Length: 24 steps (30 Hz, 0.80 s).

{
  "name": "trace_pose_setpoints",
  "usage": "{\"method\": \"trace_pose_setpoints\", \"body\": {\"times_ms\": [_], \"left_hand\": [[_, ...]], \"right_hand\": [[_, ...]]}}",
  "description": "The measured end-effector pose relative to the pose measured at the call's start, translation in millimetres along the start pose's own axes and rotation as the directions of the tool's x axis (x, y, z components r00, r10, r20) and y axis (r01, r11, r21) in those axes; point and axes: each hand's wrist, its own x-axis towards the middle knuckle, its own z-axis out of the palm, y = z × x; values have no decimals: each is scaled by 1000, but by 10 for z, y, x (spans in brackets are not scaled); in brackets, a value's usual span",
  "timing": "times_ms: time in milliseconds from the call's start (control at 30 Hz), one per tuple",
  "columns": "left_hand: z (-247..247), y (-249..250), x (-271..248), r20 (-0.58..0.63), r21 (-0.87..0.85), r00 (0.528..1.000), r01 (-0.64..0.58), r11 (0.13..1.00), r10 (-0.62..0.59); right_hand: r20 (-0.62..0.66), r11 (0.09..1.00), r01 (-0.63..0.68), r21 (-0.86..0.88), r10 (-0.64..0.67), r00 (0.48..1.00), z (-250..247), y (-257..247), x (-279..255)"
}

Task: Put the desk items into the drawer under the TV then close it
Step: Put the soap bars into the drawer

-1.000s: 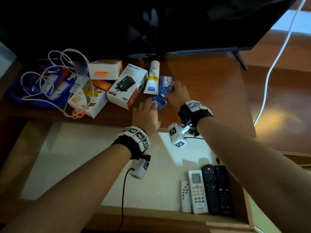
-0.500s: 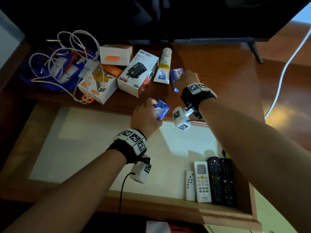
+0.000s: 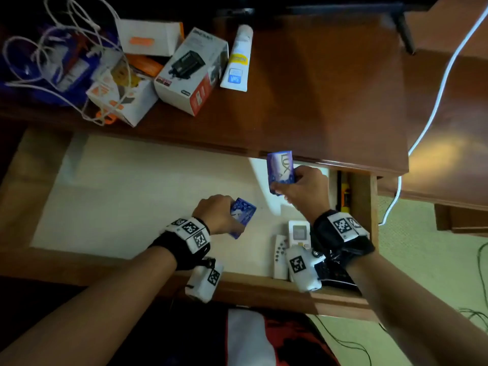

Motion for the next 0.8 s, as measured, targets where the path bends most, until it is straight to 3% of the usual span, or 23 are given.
{"method": "trace_pose_setpoints", "body": {"times_ms": [133, 233, 367, 533, 667, 800], "left_hand": [[226, 89, 124, 84, 95, 995, 45, 994, -53], [338, 154, 159, 138, 132, 986, 73, 989, -91], [463, 174, 163, 132, 133, 983, 107, 985, -125], [467, 190, 155, 144, 147, 984, 82, 986, -103], [439, 214, 145, 167, 90, 981, 89, 992, -103], [501, 252, 127, 171, 37, 981, 83, 996, -88]], "right_hand": [[137, 988, -120, -101, 133, 982, 147, 393, -88], [206, 962, -136, -235, 186, 961, 283, 529, -62], [258, 951, -118, -285, 195, 946, 447, 519, -45], [329, 898, -5, -440, 166, 930, 523, 474, -41], [296, 854, 151, -497, 3, 955, 532, 458, 52], [491, 810, 373, -454, -122, 863, 592, 463, 132]]}}
